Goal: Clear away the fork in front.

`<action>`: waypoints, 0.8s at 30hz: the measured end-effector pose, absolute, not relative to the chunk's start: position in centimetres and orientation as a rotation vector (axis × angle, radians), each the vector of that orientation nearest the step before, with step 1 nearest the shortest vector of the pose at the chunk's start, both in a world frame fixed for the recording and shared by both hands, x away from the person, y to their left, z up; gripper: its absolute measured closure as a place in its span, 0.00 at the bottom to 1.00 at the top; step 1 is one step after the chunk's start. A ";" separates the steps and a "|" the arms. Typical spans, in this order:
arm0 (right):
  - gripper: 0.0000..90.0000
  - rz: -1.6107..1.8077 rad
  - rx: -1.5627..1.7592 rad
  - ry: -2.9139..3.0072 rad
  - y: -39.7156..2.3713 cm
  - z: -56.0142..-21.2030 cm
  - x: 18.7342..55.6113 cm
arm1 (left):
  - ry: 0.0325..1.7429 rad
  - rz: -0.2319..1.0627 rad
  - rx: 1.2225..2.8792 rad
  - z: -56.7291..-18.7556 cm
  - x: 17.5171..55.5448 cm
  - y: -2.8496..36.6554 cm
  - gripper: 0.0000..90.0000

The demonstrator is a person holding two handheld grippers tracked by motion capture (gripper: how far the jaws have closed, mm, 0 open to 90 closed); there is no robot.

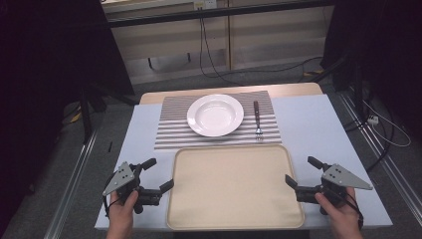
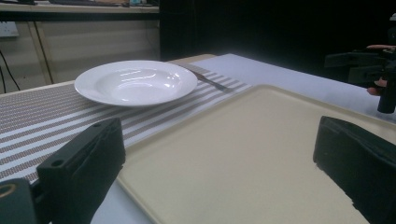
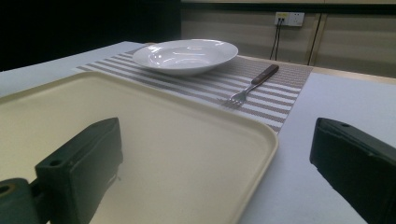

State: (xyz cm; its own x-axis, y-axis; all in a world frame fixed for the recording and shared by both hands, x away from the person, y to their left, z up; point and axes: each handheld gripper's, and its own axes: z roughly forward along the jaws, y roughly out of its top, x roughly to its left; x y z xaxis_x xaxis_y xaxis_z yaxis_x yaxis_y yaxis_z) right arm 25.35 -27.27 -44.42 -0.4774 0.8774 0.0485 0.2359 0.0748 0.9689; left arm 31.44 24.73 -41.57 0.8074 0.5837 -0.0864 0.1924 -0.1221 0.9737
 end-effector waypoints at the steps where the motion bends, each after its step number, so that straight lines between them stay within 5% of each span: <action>1: 0.02 1.430 1.105 1.781 -27.3 -44.4 25.4 | 0.613 0.374 1.690 -41.6 31.4 24.8 0.03; 24: 0.02 1.411 1.138 1.760 -28.0 -44.0 25.5 | 0.626 0.371 1.679 -41.6 31.7 24.7 0.03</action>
